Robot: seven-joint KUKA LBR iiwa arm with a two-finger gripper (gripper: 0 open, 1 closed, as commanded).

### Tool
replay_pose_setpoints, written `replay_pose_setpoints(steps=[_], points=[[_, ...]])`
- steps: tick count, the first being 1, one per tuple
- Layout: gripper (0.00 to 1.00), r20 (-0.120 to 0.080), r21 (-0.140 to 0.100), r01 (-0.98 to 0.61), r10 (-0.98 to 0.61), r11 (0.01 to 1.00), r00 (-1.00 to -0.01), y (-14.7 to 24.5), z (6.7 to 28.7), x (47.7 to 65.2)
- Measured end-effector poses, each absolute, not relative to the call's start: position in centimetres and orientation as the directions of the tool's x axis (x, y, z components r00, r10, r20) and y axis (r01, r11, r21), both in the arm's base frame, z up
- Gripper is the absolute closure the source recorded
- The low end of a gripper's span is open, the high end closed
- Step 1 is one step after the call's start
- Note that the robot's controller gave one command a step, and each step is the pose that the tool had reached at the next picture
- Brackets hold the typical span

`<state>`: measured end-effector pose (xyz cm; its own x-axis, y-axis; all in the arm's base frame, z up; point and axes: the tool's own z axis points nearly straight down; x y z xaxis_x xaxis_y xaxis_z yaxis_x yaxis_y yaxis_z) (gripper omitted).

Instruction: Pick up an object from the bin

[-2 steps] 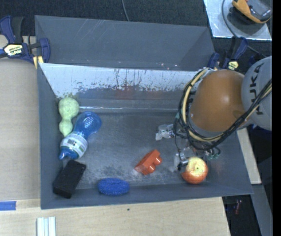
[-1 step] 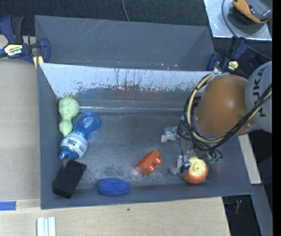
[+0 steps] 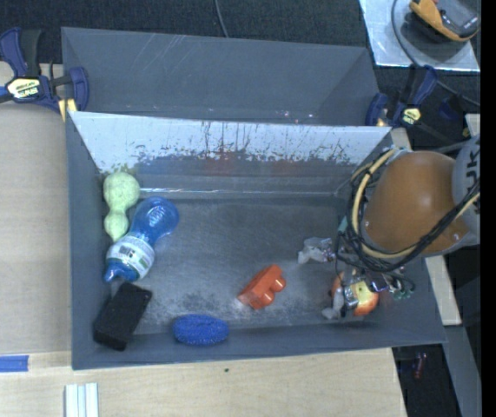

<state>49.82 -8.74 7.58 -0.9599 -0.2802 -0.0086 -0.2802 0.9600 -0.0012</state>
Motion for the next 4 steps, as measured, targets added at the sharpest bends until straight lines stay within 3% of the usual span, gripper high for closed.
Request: replay_pose_setpoints(steps=[1, 2, 3, 4], points=[[0.00, -0.015, 0.003, -0.085, -0.085, 0.996, -0.996, -10.5, 7.3, 50.8], [0.00, -0.015, 0.001, -0.145, -0.145, 0.989, -0.989, -12.9, 7.2, 52.3], [1.00, -0.016, 0.001, -0.292, -0.292, 0.956, -0.956, -13.9, 8.6, 50.4], [1.00, -0.016, 0.001, -0.291, -0.291, 0.957, -0.957, -13.9, 8.6, 50.4]])
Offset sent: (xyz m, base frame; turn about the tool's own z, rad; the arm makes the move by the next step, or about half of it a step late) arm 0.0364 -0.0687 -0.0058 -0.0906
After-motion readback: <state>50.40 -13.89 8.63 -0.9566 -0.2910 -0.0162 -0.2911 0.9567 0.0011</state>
